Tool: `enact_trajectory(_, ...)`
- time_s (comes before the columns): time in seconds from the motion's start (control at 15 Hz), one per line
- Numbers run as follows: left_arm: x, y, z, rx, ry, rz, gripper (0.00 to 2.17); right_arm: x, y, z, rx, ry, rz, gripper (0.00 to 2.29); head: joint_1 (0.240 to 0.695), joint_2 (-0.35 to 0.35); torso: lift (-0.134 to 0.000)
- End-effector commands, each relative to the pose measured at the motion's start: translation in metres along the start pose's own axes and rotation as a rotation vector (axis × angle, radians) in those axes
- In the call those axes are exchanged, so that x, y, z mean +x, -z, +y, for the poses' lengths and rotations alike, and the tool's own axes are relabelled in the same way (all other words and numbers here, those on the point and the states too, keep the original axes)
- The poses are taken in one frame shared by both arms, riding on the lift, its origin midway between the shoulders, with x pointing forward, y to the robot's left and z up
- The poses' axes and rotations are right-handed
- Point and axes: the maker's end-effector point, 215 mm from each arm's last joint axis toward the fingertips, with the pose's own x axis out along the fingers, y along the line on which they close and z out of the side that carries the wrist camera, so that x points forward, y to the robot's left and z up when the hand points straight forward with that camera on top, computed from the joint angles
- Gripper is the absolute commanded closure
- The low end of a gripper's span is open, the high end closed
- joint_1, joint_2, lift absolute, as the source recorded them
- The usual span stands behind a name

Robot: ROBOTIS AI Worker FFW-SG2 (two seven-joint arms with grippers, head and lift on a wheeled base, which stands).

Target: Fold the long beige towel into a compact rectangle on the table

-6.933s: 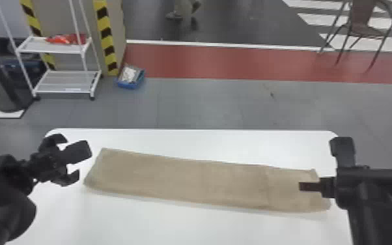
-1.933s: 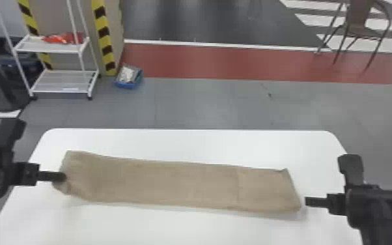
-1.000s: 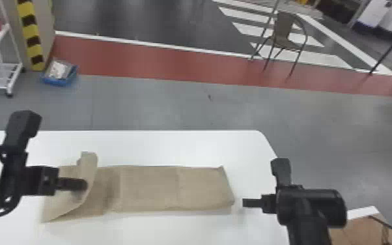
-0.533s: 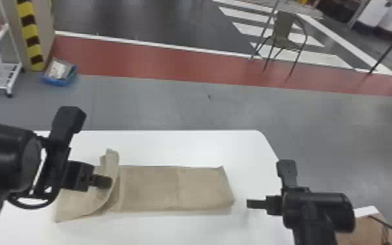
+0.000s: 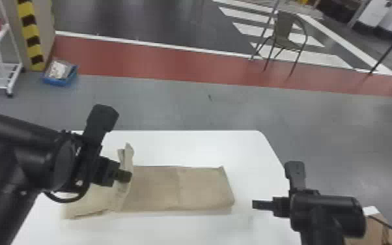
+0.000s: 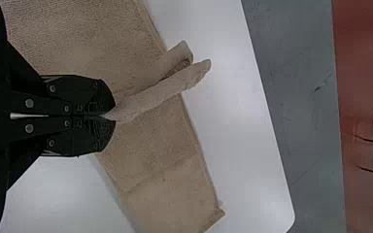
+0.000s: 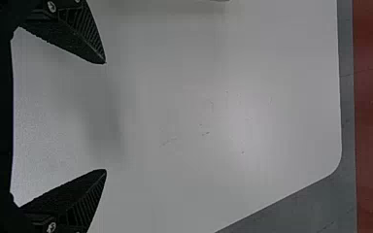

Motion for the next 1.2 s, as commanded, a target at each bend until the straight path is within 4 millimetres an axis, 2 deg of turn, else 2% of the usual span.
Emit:
enact_trajectory(0.0, 0.009, -0.003, -0.019, 0.038, 0.020, -0.012, 2.14, -0.002, 0.000, -0.003, 0.008, -0.001, -0.004, 0.08, 0.695, -0.350, 0.000)
enact_trajectory(0.07, 0.014, 0.001, -0.023, 0.044, 0.019, -0.003, 2.14, -0.002, 0.002, -0.004, 0.008, 0.000, -0.001, 0.08, 0.695, -0.350, 0.000)
enact_trajectory(0.13, 0.019, -0.006, -0.029, 0.071, 0.018, -0.029, 2.14, -0.003, 0.006, -0.004, 0.011, 0.000, 0.006, 0.08, 0.695, -0.350, 0.000)
enact_trajectory(0.2, 0.025, -0.001, -0.027, 0.082, -0.003, -0.014, 2.14, -0.004, 0.008, -0.005, 0.012, 0.002, 0.010, 0.08, 0.695, -0.350, 0.000)
enact_trajectory(0.33, 0.037, -0.003, -0.030, 0.097, -0.006, -0.039, 2.14, -0.004, 0.012, -0.006, 0.012, 0.005, 0.014, 0.08, 0.695, -0.350, 0.000)
enact_trajectory(0.47, 0.047, 0.000, -0.035, 0.108, 0.001, -0.046, 2.14, -0.006, 0.008, -0.008, 0.013, 0.006, 0.005, 0.08, 0.695, -0.350, 0.000)
enact_trajectory(0.53, 0.049, -0.004, -0.039, 0.119, 0.000, -0.062, 2.14, -0.006, 0.008, -0.008, 0.015, 0.007, 0.006, 0.08, 0.695, -0.350, 0.000)
enact_trajectory(0.8, 0.056, 0.003, -0.064, 0.160, 0.023, -0.052, 2.14, -0.006, 0.012, -0.004, 0.018, 0.002, 0.011, 0.08, 0.695, -0.350, 0.000)
enact_trajectory(0.87, 0.061, 0.003, -0.068, 0.164, 0.030, -0.069, 1.98, -0.006, 0.014, -0.004, 0.021, 0.002, 0.016, 0.08, 0.695, -0.350, 0.000)
enact_trajectory(0.93, 0.066, 0.000, -0.072, 0.161, 0.039, -0.093, 1.30, -0.006, 0.014, -0.005, 0.022, 0.003, 0.016, 0.08, 0.695, -0.350, 0.000)
enact_trajectory(1.0, 0.068, -0.007, -0.075, 0.154, 0.047, -0.121, 0.37, -0.006, 0.014, -0.004, 0.021, 0.002, 0.016, 0.08, 0.695, -0.350, 0.000)
enact_trajectory(1.07, 0.069, -0.009, -0.077, 0.148, 0.055, -0.137, 0.00, -0.007, 0.013, -0.005, 0.021, 0.003, 0.014, 0.08, 0.695, -0.350, 0.000)
enact_trajectory(1.13, 0.071, -0.005, -0.080, 0.157, 0.051, -0.131, 0.00, -0.007, 0.013, -0.005, 0.021, 0.003, 0.014, 0.08, 0.695, -0.350, 0.000)
